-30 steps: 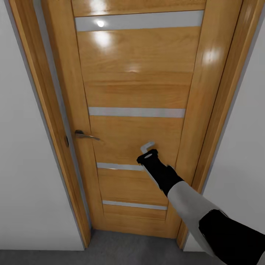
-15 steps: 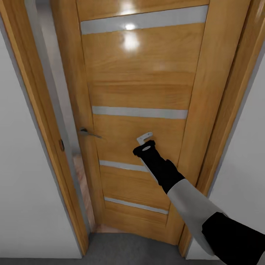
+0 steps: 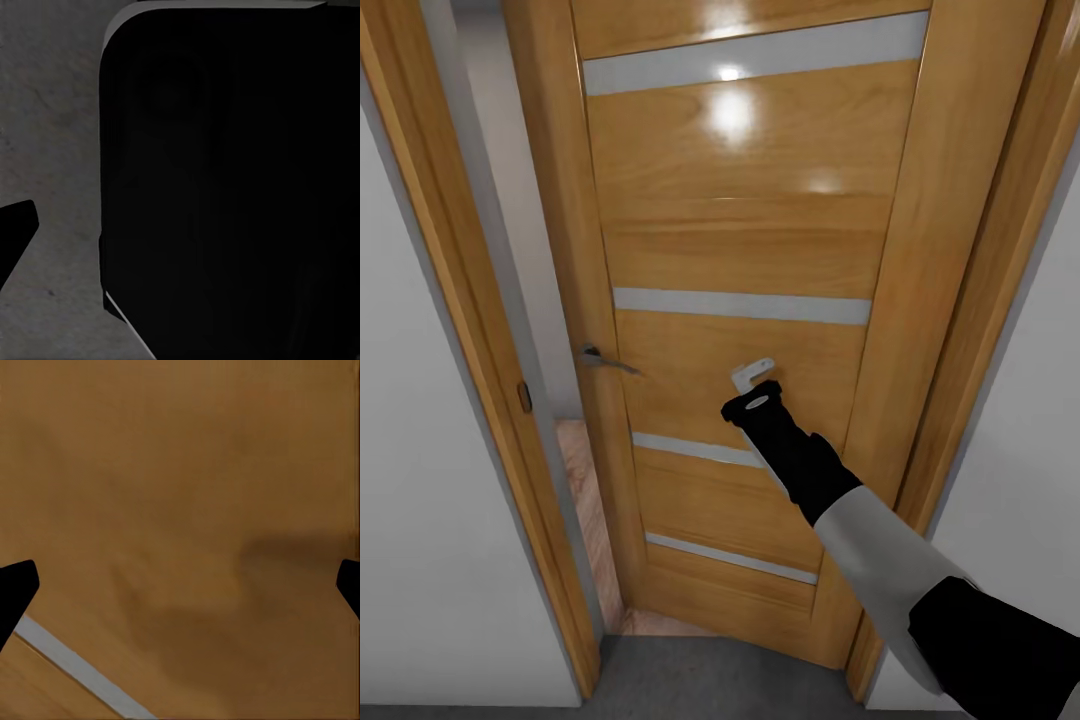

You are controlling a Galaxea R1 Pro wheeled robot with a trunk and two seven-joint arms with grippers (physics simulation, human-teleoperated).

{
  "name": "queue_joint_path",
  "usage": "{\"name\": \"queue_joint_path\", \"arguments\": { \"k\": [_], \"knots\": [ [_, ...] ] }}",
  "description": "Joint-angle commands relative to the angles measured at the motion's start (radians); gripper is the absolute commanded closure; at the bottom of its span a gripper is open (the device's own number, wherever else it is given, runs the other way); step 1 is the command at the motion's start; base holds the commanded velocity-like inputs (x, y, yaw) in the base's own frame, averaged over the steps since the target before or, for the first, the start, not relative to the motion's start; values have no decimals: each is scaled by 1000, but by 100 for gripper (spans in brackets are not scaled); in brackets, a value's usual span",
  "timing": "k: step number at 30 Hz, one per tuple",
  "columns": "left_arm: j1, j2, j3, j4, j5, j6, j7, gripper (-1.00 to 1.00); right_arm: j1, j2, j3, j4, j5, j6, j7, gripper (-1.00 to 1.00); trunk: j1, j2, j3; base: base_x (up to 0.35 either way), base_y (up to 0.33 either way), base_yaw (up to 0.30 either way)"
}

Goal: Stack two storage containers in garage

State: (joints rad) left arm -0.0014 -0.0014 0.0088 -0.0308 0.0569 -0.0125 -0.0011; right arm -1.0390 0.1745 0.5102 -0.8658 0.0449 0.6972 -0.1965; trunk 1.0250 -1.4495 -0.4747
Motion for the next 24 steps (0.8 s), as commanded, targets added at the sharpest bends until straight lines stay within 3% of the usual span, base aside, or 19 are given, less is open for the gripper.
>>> {"name": "queue_joint_path", "arguments": {
  "k": [1,8,11,15,24],
  "knots": [
    [0,0,1,0,6,-1,0,-100,-1,0,2,-12,10,7,0,-100,0,0,-1,0,0,0],
    [0,0,1,-1,6,-1,2,-100,0,0,1,-172,-3,95,19,-100,0,0,-1,0,0,0],
    [0,0,1,0,6,-1,2,-100,0,0,2,-234,-49,152,33,-100,0,0,-1,0,0,0],
    [0,0,1,0,6,-1,3,-100,0,0,3,-253,-74,178,35,-100,0,0,-1,0,0,0],
    [0,3,2,-1,6,-1,3,-100,0,0,8,-250,-85,182,40,-100,0,0,-1,0,0,0]
  ]
}}
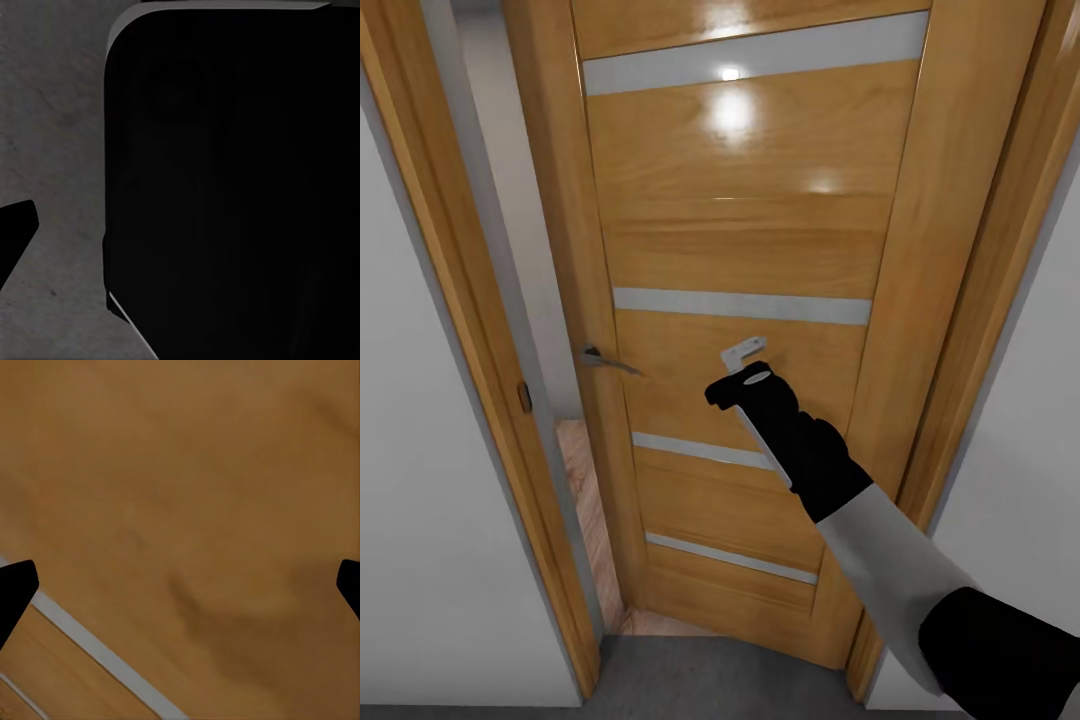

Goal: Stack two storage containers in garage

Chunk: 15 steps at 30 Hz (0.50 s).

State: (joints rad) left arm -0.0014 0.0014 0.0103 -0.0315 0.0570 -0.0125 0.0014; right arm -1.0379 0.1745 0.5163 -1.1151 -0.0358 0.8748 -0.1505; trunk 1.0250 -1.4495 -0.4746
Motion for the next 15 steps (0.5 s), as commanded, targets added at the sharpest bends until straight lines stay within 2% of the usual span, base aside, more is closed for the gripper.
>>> {"name": "queue_joint_path", "arguments": {
  "k": [1,8,12,15],
  "knots": [
    [0,0,0,-1,6,-1,0,-100,-1,0,2,1,-5,4,-6,-100,0,-1,-1,0,0,0],
    [0,2,0,-1,6,-1,0,-100,-1,0,2,16,-11,-9,12,-100,0,-1,-1,0,0,0],
    [0,1,0,-1,6,-1,0,-100,-2,0,5,81,-10,-41,14,-100,0,-1,-1,0,0,0],
    [0,-1,0,-1,6,-1,-1,-100,-2,0,14,146,-10,-102,13,-100,0,-1,-1,58,0,0]
  ]
}}
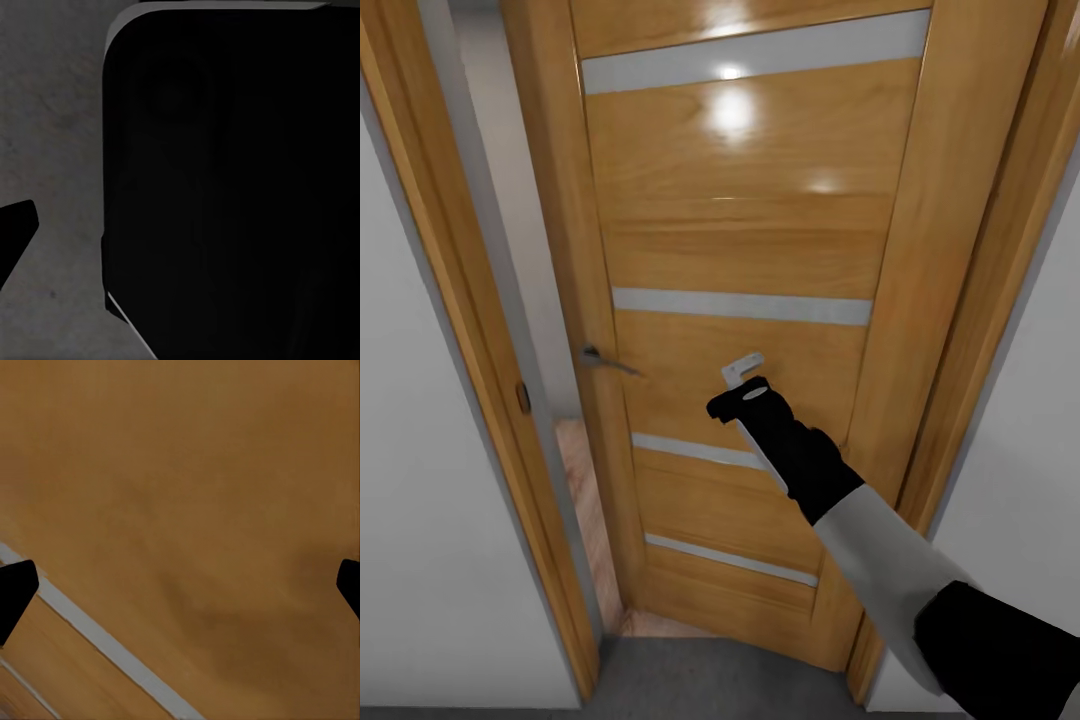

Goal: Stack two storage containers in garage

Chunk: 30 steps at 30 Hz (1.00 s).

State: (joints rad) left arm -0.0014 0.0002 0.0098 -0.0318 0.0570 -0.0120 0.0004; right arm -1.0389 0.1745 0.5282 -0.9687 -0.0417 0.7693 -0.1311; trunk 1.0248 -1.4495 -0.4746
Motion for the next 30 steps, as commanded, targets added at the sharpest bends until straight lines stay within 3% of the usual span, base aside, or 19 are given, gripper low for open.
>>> {"name": "queue_joint_path", "arguments": {
  "k": [1,8,17,21,30],
  "knots": [
    [0,-1,0,0,6,-1,-1,-100,0,0,3,8,-4,-6,-7,-100,0,0,-1,198,0,0],
    [0,-2,-1,0,5,0,-2,-100,0,0,21,23,-4,-21,-9,-100,0,0,-1,252,0,0],
    [0,-2,-1,0,4,-1,-2,-100,-1,0,40,30,-2,-21,-25,-100,0,0,-1,35,0,0],
    [0,-2,-1,0,4,-1,-2,-100,-5,0,42,77,2,-22,-47,-100,0,0,-1,1,0,0],
    [0,-2,-1,0,4,-1,-2,-100,-132,0,42,274,-7,-63,-74,-100,0,0,-1,0,0,0]
  ]
}}
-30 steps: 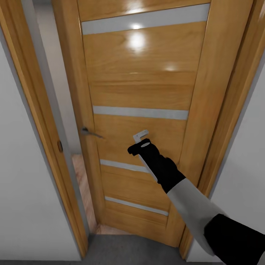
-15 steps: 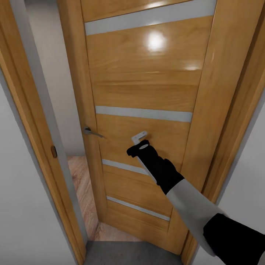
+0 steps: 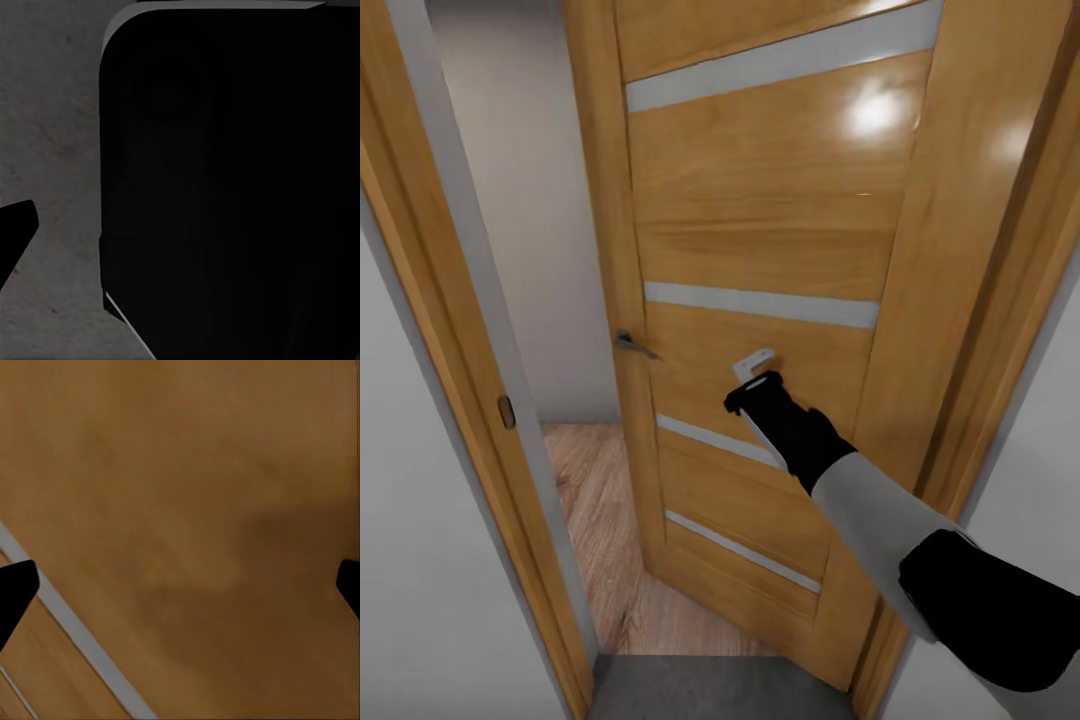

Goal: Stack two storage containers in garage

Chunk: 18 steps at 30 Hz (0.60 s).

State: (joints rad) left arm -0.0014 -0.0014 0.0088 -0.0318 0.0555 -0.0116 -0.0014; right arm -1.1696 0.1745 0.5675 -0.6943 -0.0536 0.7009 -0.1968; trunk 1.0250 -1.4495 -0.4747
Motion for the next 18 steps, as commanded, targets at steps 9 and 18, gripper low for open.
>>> {"name": "queue_joint_path", "arguments": {
  "k": [9,18],
  "knots": [
    [0,0,0,0,6,-2,0,-100,-13,0,-4,-128,-24,17,-26,-100,0,-1,-1,0,0,0],
    [0,3,2,0,7,-2,3,-100,-2,0,-5,-252,-183,99,-19,-100,0,-1,-1,0,0,0]
  ]
}}
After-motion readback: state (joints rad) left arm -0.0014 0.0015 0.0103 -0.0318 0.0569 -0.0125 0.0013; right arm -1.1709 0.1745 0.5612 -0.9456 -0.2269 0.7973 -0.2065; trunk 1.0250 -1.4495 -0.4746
